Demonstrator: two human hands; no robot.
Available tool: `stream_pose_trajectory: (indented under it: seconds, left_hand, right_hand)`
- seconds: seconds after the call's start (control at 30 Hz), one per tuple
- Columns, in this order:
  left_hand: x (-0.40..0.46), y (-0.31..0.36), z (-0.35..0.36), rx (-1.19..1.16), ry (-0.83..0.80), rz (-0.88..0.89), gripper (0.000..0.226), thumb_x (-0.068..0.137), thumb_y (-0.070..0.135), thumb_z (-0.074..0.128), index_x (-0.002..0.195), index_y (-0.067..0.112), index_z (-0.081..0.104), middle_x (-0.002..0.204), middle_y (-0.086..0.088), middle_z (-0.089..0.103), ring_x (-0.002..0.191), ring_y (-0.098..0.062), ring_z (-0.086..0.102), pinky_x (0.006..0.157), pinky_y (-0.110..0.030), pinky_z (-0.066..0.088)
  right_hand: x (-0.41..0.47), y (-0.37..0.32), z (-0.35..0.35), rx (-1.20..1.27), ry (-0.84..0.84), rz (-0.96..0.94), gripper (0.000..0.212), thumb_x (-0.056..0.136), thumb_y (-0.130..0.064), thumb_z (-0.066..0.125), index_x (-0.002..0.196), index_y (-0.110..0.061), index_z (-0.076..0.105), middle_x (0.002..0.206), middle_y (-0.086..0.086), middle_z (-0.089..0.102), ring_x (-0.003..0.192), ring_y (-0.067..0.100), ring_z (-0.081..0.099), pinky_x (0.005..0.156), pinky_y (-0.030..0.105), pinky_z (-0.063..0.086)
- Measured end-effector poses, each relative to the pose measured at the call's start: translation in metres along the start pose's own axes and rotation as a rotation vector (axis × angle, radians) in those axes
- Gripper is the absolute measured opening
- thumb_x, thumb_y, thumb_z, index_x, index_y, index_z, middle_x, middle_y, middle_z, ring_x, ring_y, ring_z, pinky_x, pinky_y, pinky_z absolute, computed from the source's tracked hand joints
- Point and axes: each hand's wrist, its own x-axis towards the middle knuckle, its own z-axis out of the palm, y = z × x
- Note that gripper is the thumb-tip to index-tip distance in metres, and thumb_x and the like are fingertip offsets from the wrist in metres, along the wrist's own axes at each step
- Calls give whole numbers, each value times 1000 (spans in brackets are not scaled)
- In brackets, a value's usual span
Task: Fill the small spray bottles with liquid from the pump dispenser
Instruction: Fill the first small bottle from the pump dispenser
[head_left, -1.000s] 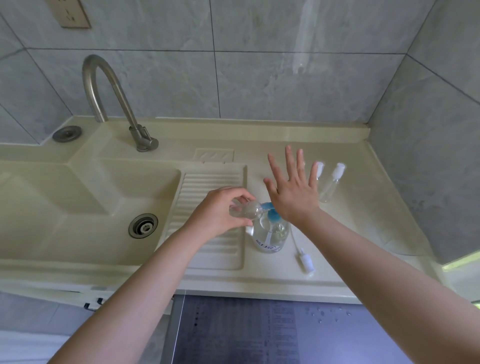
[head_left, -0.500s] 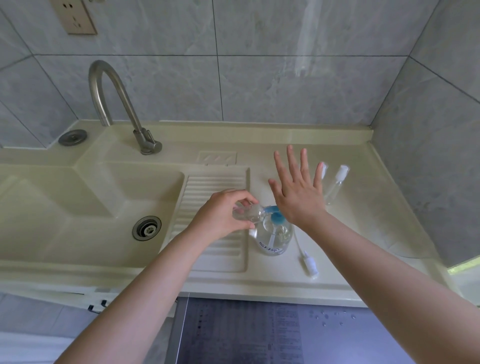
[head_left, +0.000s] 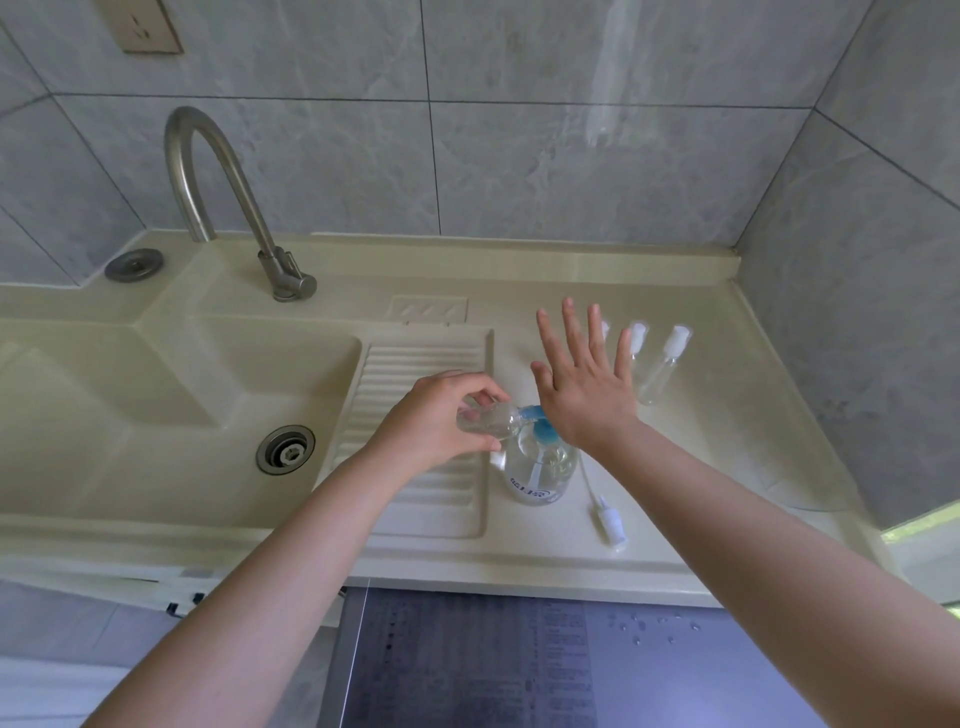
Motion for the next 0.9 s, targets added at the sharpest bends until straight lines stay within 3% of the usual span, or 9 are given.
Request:
stream_pose_trajectory:
  seconds: [0.17,0.37,0.5,0.67,0.9]
  left_hand:
    - [2,-2,0,-7,4,-2,48,64,21,90,104,37,69,103,15,65,90,-7,66,86,-27,53]
    - [3,-5,1,1,-8,1,49,63,22,91,105,36,69,102,14,66,89,-6,67,83,-24,53]
    - [4,-4,0,9,-2,-1,49,63,24,91,103,39,68,102,17,65,89,-3,66,84,-30,54]
    - [4,-6,0,5,-7,-2,50,62,24,91,103,40,68,100,18,66,87,-3,67,86,-35,55]
    - [3,-4,-2,13,-9,-3,48,63,24,91,102,40,67,101,18,66,89,-3,66,81,-25,52]
  right_hand:
    - [3,0,-11,30,15,8,60,106,-47,11,156,-35,-19,162,-5,-30,149,22,-30,115,52,-23]
    - [-5,0,1,74,-78,25,58,106,-43,12,157,-36,-18,163,-5,-29,149,21,-29,120,54,-16]
    - [3,3,-13,68,-66,30,61,105,-51,8,155,-35,-22,161,-4,-32,148,22,-31,118,53,-20]
    - [-3,1,-1,78,-92,40,57,107,-41,11,157,-36,-17,164,-3,-27,150,21,-28,120,55,-16]
    - [5,2,-12,3,-22,2,61,105,-48,10,155,-35,-21,161,-3,-32,149,23,-30,116,53,-21]
